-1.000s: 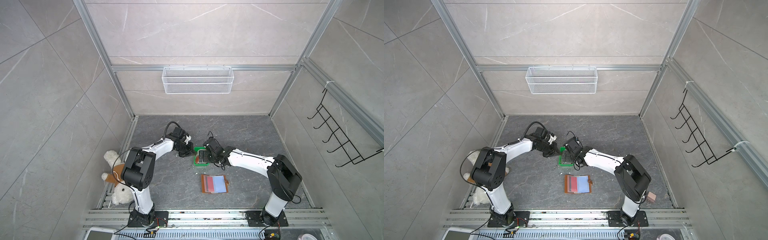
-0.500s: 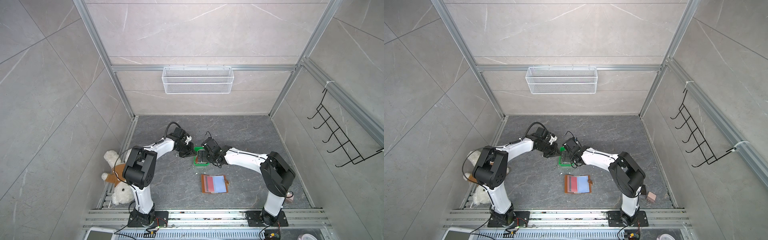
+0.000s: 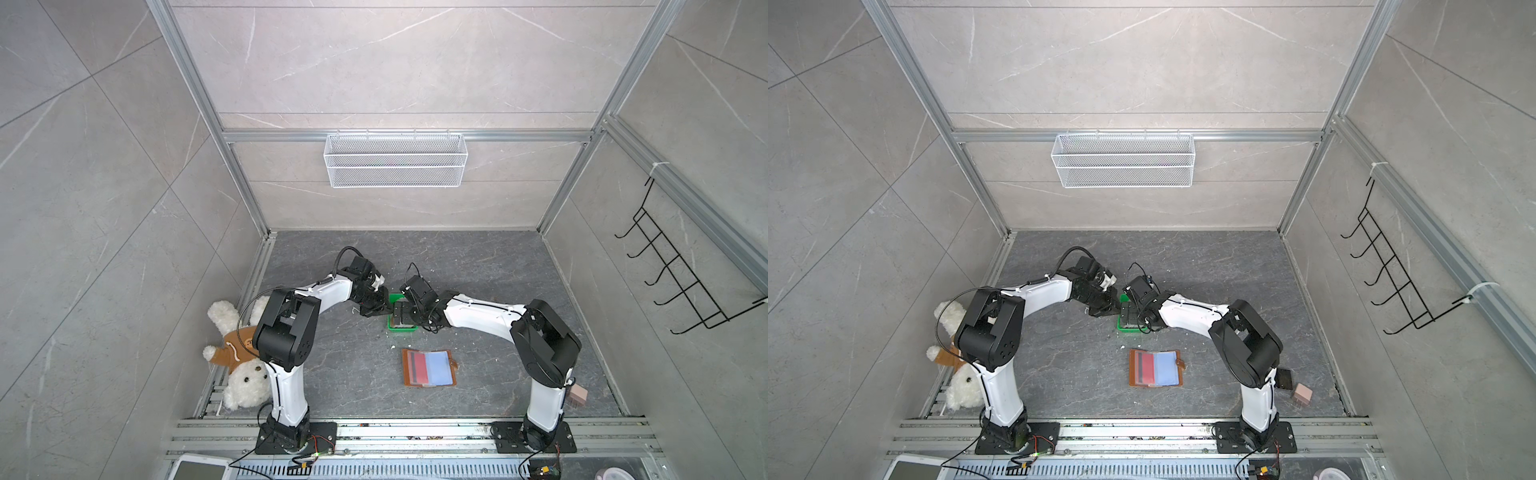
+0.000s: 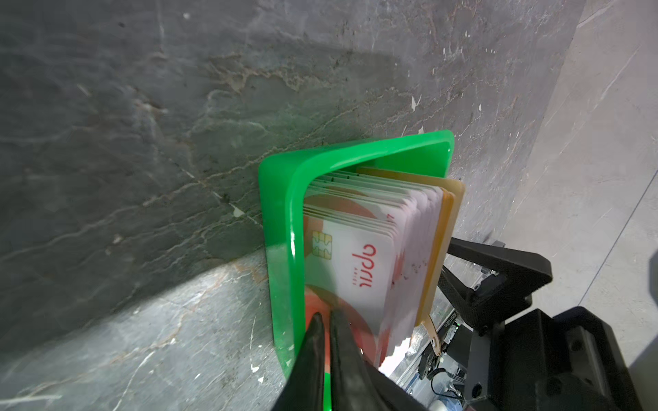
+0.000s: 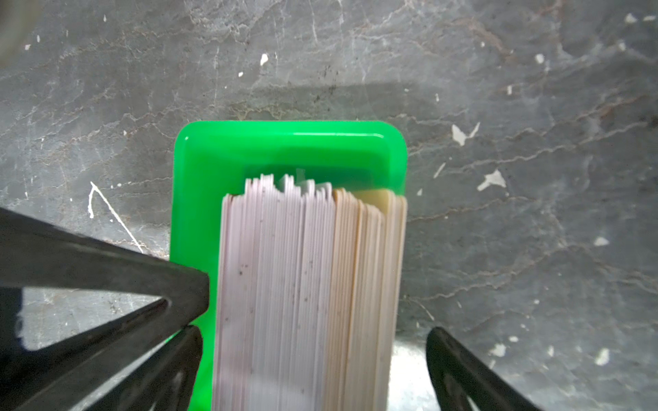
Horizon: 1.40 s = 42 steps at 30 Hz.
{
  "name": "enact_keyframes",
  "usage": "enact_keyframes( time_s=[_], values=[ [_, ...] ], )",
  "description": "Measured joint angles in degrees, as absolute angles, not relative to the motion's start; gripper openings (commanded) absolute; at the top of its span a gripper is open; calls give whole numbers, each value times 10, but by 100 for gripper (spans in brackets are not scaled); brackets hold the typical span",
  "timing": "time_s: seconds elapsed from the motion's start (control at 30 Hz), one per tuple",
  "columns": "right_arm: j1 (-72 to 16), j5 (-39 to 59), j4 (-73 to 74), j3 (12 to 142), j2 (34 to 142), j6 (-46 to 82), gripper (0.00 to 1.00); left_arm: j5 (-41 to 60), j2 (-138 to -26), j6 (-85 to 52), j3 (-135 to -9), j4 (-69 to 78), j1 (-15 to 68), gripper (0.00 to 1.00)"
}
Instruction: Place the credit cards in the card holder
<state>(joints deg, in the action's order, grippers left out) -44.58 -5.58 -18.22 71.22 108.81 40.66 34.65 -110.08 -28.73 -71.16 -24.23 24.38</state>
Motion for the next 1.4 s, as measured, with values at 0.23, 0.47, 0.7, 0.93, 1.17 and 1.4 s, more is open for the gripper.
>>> enact_keyframes(
  time_s=[0.23,0.47,0.7,0.93,1.17,1.4],
  values=[
    [-444,-66,-187,712,1087,406,98,346,-1101,-287,-712,-244,244,10],
    [-440,-78,-200,711,1066,402,98,346,-1101,-287,-712,-245,244,11],
    [-436,-83,-204,711,1045,396,98,346,-1101,-288,-712,-245,247,12],
    [-435,-59,-204,711,1045,389,98,346,-1101,-288,-712,-246,251,12],
    [-435,-46,-204,711,1054,390,99,345,-1101,-288,-712,-252,251,9],
    [-435,-38,-204,711,1079,390,99,344,-1101,-289,-712,-253,251,6]
  ],
)
